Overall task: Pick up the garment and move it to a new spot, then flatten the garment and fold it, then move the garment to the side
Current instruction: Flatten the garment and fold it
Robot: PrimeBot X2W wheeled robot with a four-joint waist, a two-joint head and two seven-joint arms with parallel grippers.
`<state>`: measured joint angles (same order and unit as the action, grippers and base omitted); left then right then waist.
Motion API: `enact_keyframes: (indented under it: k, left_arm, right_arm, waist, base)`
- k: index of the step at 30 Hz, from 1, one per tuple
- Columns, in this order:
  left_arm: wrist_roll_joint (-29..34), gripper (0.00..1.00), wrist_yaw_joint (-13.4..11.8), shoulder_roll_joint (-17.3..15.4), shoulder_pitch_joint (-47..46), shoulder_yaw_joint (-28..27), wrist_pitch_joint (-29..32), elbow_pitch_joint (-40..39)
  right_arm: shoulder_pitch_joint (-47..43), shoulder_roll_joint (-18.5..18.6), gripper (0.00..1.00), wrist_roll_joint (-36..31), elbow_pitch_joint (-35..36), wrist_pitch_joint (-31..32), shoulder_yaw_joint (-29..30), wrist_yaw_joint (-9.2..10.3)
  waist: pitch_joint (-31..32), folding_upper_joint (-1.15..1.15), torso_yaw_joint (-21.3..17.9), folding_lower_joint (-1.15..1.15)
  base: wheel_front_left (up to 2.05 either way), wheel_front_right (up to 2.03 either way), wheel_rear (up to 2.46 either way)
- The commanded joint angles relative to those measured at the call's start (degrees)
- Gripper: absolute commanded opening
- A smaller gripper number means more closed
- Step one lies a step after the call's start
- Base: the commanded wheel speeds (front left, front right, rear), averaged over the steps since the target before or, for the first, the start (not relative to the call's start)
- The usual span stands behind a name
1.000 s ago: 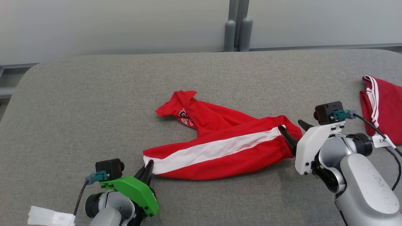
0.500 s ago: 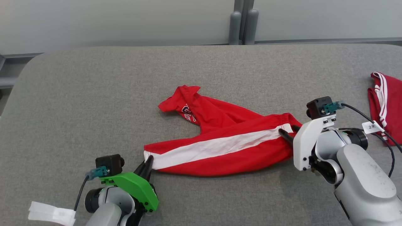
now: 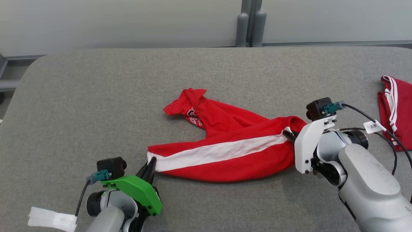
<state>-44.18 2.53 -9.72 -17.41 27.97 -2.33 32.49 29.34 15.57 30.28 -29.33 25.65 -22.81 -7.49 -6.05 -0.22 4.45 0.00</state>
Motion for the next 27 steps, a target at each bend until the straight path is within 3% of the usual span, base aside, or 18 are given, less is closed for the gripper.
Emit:
enact_keyframes:
  k: [1,11,17,27]
  left_arm:
    - [-0.1,0.0,0.2,-0.1,-0.7,-0.2,-0.6,0.1]
    - [-1.2,0.0,-0.5,-1.8,1.0,-2.5,-4.2,-5.2]
    - [-2.5,0.0,-1.4,-3.0,2.1,-4.9,-5.4,-14.1]
    - [-2.8,0.0,-5.2,-6.5,4.3,-7.5,-3.9,-30.7]
  right_arm:
    - [0.5,0.6,0.0,0.7,0.0,-1.0,-0.4,0.0]
    - [-2.0,2.7,0.0,8.9,7.6,-8.3,-0.1,0.0]
    - [-4.9,4.0,0.0,13.4,15.2,-10.2,3.3,0.0]
    - [-9.9,5.9,0.0,14.8,29.5,-9.0,10.3,0.0]
  waist:
    - [0.6,0.22,-0.2,0.0]
    - [6.3,0.22,-2.3,0.0]
    - [8.6,0.22,-3.3,0.0]
    - [11.0,0.22,-4.2,0.0]
  base:
    - [0.0,0.0,0.0]
    - [0.0,0.0,0.0]
    - [0.0,0.0,0.0]
    - [0.0,0.0,0.0]
